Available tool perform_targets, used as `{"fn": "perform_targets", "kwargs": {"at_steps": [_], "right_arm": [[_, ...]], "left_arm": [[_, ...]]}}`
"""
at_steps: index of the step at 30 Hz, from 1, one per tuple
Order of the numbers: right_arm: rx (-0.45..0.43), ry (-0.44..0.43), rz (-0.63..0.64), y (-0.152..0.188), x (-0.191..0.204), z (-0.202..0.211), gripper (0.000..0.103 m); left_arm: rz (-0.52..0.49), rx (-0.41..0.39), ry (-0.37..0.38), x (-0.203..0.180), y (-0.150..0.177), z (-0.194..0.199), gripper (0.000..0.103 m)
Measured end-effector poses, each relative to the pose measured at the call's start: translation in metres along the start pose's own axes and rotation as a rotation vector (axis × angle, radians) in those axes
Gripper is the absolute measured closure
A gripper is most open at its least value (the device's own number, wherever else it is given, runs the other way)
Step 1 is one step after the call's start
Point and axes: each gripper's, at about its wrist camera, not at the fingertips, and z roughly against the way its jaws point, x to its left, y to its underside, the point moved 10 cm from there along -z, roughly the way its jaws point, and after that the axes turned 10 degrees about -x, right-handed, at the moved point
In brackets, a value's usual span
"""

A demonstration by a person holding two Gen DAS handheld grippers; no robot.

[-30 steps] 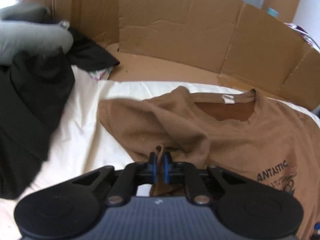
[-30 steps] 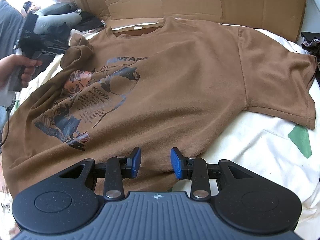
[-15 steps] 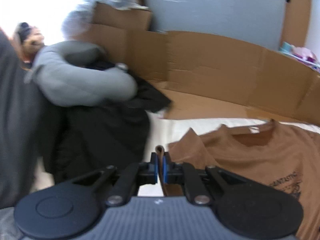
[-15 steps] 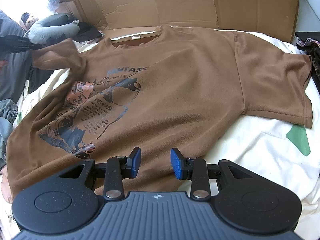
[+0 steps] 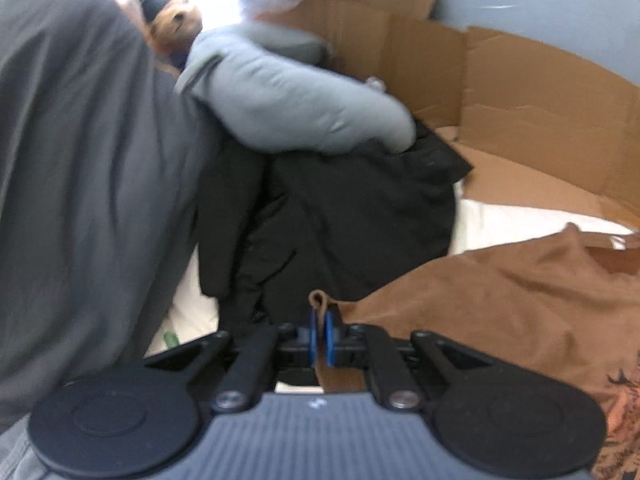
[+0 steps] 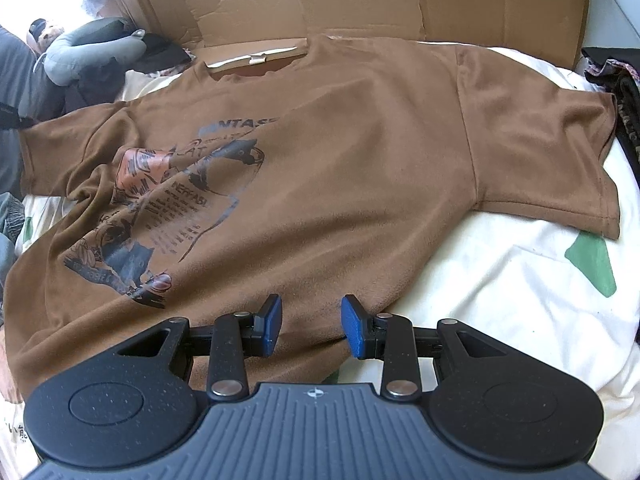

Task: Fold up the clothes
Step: 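Lift the hem corner with the left gripper toward the collar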

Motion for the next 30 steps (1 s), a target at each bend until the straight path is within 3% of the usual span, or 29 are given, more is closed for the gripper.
{"fn": "perform_targets", "kwargs": {"at_steps": [8,15,22,25,27,29,30], "right_arm": [[0.01,0.009,-0.003,0.002,-0.004,-0.001,0.063],[0.02,0.01,0.007,0.004,-0.003,-0.004,0.06],[0.019,0.016,-0.024,0.004,-0.011,0.0,0.059],[0.018,0.017,-0.041,0.003,-0.014,0.0,0.059],[0.016,0.015,-0.052,0.003,-0.015,0.001,0.059],[0.014,0.014,-0.061,0.003,-0.016,0.002,0.059],[0.013,0.013,-0.065,0.003,-0.016,0.002,0.059]], "left_arm": [[-0.018,-0.012,-0.07,0.023,0.005,-0.012,0.097],[-0.065,-0.006,-0.099,0.026,0.012,-0.048,0.097],[-0.072,-0.03,-0.13,0.033,-0.004,-0.062,0.097],[-0.049,0.017,-0.105,0.032,0.005,-0.067,0.093],[-0.029,0.028,-0.073,0.029,0.011,-0.067,0.085],[-0.002,0.024,-0.076,0.031,0.016,-0.061,0.055],[0.023,0.025,-0.079,0.033,0.019,-0.056,0.053]]}}
